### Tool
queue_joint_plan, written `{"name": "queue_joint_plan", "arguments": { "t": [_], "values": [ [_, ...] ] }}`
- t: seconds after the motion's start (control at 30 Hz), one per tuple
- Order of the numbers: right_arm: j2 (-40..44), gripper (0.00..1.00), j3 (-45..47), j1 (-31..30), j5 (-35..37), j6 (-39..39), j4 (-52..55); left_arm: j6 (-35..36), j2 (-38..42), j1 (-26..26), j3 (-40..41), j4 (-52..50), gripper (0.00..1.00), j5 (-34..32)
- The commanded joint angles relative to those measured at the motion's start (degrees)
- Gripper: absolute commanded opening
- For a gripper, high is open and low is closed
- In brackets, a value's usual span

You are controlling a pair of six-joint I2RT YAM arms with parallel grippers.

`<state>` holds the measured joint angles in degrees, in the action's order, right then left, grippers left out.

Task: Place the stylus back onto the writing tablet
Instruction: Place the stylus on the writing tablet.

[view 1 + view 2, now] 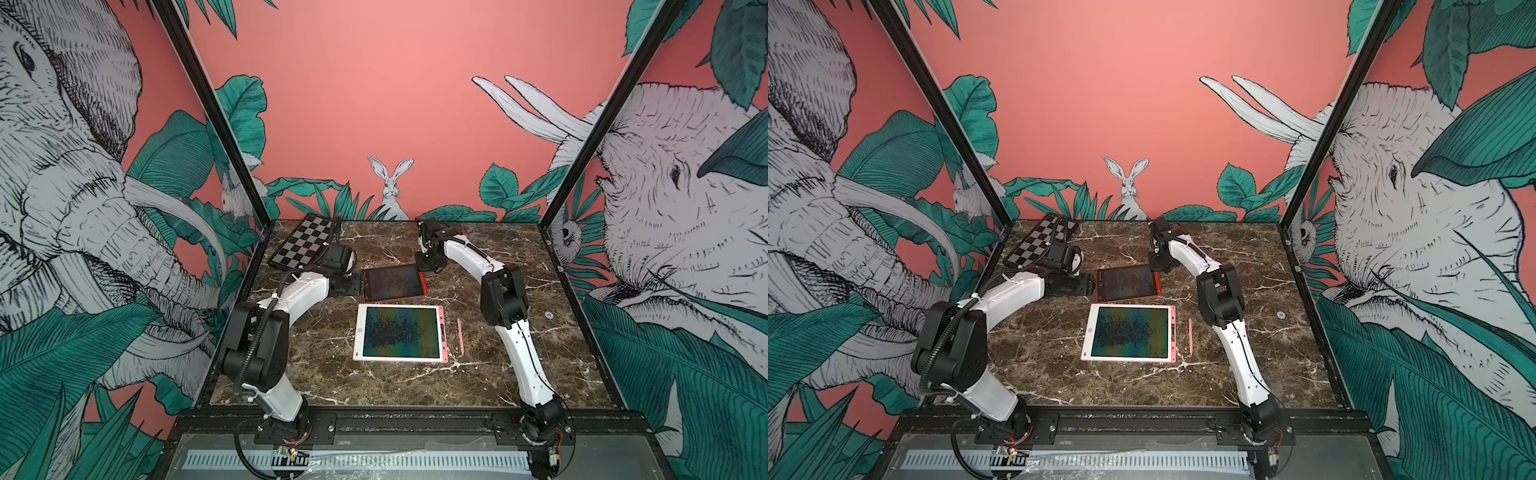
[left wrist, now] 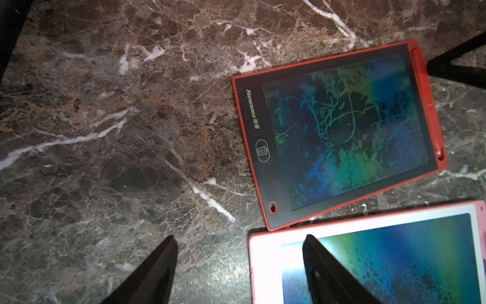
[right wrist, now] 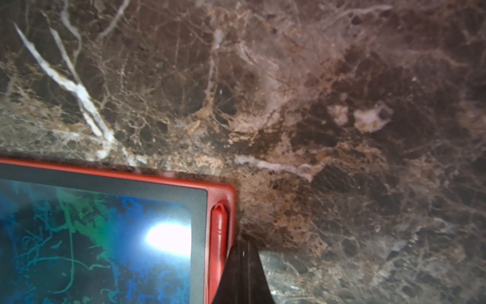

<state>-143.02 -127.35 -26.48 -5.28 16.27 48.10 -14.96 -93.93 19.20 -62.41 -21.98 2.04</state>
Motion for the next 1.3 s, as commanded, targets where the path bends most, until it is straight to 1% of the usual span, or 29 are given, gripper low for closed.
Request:
{"name": "queue_joint_plan", "arguments": {
  "t": [0.0,0.4,0.77,0.9,1.07,1.27],
  "values": [
    [3.22,0.03,-0.56,0.11,0.06,-0.45,0.98,-0.15,1.03,-0.05,-0.78,-0.71,0.78,-0.75],
    [3.98,0.07,1.18,0.05,-3.11,0.03,-0.78,-0.25,0.77,-0.09,-0.53,-0.63,0.79,-1.06],
    [3.64,0.15,1.14,0.05,-3.22,-0.30,-0.30,-0.50,0.44,-0.09,-0.51,-0.35,0.79,-0.81],
    [3.30,0.15,1.00,0.05,-3.04,-0.49,-0.19,-0.40,0.42,-0.04,-0.52,-0.44,0.79,-0.75],
    [2.60,0.11,-0.14,0.06,-2.52,-0.92,0.55,-0.33,0.53,-0.04,-0.60,-0.44,0.79,-0.75],
    [1.25,0.08,-1.85,0.06,-2.75,-1.74,1.57,-0.41,0.34,-0.05,-0.61,-0.44,0.79,-0.73]
  ]
}}
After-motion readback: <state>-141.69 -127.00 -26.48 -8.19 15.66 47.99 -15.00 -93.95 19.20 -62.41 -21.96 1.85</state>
